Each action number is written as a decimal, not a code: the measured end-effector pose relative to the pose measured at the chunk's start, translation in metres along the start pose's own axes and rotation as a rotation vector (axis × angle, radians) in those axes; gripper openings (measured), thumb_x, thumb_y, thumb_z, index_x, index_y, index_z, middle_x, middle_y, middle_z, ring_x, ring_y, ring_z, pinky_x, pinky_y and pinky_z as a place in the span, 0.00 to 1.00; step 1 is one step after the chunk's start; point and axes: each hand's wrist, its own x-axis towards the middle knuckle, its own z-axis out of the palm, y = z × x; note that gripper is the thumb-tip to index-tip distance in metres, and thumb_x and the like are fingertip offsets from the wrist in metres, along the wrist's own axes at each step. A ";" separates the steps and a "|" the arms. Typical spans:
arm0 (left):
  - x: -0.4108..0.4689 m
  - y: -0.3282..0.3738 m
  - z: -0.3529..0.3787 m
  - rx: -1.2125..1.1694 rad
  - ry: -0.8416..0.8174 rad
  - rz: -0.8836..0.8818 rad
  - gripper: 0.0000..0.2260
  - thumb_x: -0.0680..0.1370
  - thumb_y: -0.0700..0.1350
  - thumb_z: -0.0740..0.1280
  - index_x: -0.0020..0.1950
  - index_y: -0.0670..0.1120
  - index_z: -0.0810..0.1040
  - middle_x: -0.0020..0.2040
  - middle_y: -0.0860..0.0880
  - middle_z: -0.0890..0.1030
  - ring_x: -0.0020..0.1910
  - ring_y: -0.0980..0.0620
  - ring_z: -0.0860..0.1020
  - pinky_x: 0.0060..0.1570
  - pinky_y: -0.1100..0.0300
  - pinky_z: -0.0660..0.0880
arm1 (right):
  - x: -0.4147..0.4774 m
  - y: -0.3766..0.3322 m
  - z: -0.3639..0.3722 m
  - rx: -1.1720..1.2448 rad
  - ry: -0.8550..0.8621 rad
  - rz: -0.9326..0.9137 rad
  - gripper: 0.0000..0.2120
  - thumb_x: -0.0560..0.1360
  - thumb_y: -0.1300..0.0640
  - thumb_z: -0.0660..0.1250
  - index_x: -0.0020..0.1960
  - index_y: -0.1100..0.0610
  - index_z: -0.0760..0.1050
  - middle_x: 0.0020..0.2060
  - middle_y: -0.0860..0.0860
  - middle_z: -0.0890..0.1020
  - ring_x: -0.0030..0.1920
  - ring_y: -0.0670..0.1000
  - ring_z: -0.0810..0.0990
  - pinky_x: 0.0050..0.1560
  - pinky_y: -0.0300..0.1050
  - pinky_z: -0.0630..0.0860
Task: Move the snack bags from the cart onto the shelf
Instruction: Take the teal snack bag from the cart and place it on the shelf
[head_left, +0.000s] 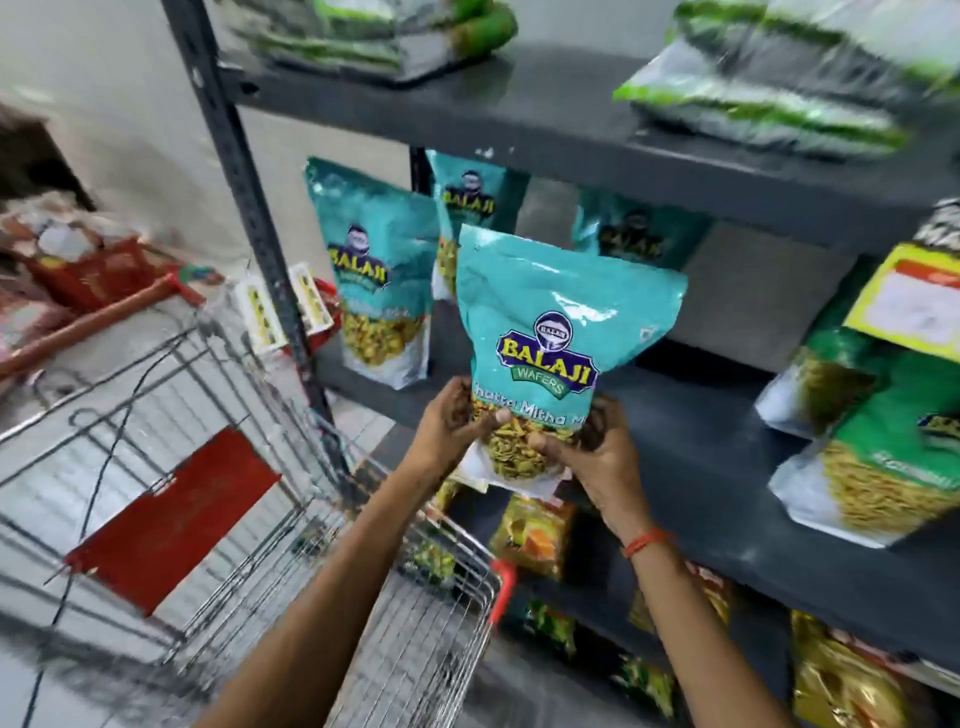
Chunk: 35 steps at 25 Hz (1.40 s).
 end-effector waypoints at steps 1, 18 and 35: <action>0.019 -0.001 0.008 0.005 -0.041 -0.009 0.14 0.73 0.32 0.68 0.57 0.38 0.71 0.55 0.41 0.78 0.50 0.53 0.78 0.50 0.64 0.77 | 0.011 0.000 -0.009 0.005 0.035 0.007 0.40 0.54 0.52 0.81 0.59 0.62 0.68 0.57 0.62 0.80 0.59 0.60 0.79 0.62 0.64 0.74; 0.140 -0.067 0.018 0.177 -0.359 -0.187 0.33 0.68 0.38 0.75 0.69 0.46 0.65 0.67 0.49 0.74 0.66 0.53 0.72 0.69 0.54 0.68 | 0.093 0.049 -0.040 -0.032 0.032 0.066 0.46 0.60 0.64 0.80 0.70 0.53 0.59 0.66 0.48 0.71 0.65 0.48 0.72 0.61 0.35 0.75; 0.080 -0.075 -0.006 0.337 -0.276 -0.276 0.30 0.69 0.44 0.75 0.68 0.45 0.67 0.68 0.48 0.74 0.64 0.53 0.72 0.65 0.57 0.69 | 0.031 0.064 -0.014 -0.037 -0.011 0.164 0.46 0.56 0.43 0.80 0.69 0.41 0.62 0.65 0.42 0.74 0.64 0.39 0.73 0.60 0.39 0.75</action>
